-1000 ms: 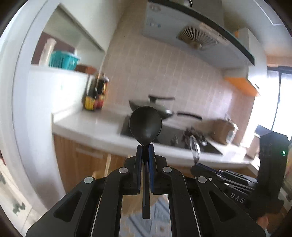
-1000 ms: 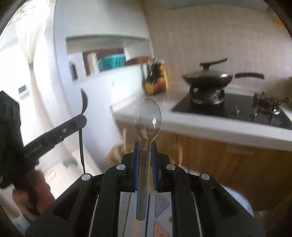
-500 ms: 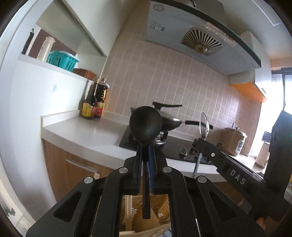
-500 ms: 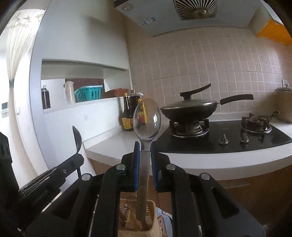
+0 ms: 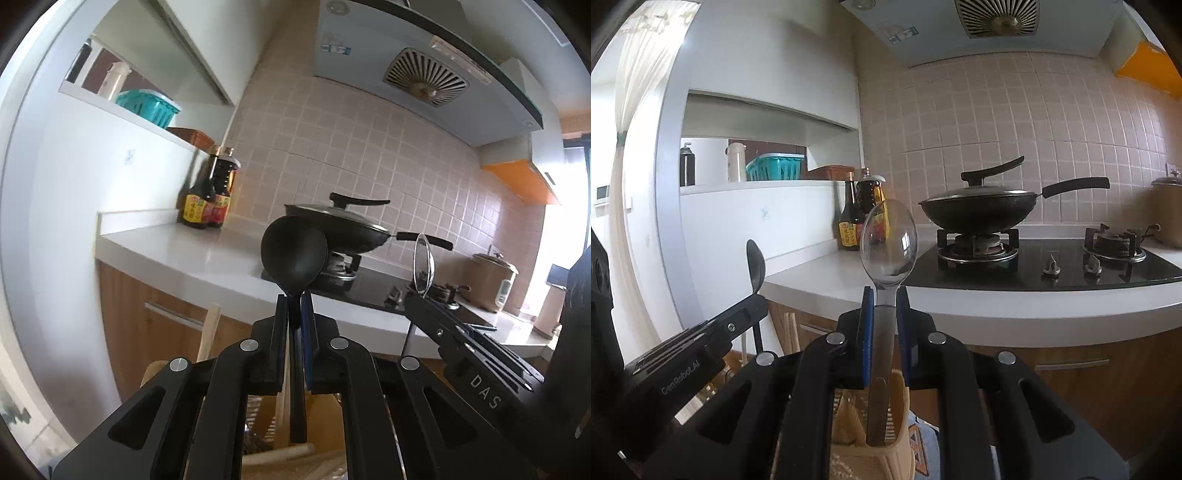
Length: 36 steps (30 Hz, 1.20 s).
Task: Organize utensils
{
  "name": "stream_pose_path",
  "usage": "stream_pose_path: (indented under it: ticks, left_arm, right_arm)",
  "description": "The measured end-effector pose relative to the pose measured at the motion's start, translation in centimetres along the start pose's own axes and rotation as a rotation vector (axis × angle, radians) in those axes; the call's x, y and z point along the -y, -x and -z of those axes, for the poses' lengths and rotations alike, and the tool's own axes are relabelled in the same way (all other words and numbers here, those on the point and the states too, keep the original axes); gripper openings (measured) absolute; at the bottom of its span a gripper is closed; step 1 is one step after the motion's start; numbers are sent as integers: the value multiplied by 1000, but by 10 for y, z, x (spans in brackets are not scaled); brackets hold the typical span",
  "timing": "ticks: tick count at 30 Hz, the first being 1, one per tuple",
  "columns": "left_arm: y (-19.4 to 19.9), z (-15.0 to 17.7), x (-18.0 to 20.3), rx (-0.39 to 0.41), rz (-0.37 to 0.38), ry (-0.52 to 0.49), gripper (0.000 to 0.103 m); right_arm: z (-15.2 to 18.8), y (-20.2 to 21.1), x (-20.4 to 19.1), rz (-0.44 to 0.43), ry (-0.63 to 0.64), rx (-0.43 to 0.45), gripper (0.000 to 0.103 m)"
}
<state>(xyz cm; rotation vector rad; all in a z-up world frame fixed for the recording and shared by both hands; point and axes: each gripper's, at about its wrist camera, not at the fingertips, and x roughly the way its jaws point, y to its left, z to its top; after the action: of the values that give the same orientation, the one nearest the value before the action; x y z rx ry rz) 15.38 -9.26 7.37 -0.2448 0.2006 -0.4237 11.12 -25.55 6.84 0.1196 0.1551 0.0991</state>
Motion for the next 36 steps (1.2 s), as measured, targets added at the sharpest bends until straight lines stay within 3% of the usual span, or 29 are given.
stream_pose_path:
  ticks: [3, 7, 15, 20, 25, 29, 32, 36]
  left_arm:
    - [10, -6, -3, -6, 28, 18, 29]
    - [33, -17, -7, -8, 76, 47, 42]
    - [102, -30, -6, 5, 131, 31, 64]
    - [138, -17, -3, -19, 130, -15, 73]
    - [162, 15, 1, -48, 72, -63, 81]
    - [167, 46, 3, -55, -11, -102, 84]
    - [165, 69, 3, -49, -77, -113, 86]
    - [159, 91, -2, -48, -142, -118, 86]
  right_arm:
    - [0, 9, 6, -7, -26, -27, 12]
    - [-2, 33, 18, -32, -81, -56, 19]
    - [-4, 97, 12, -27, -84, -60, 22]
    - [11, 141, 4, -12, -107, -67, 48]
    - [40, 166, -7, 73, -85, -95, 56]
    - [75, 177, -7, 205, -75, -120, 69]
    - [97, 183, -9, 298, -48, -86, 88]
    - [112, 190, -5, 359, -63, -22, 95]
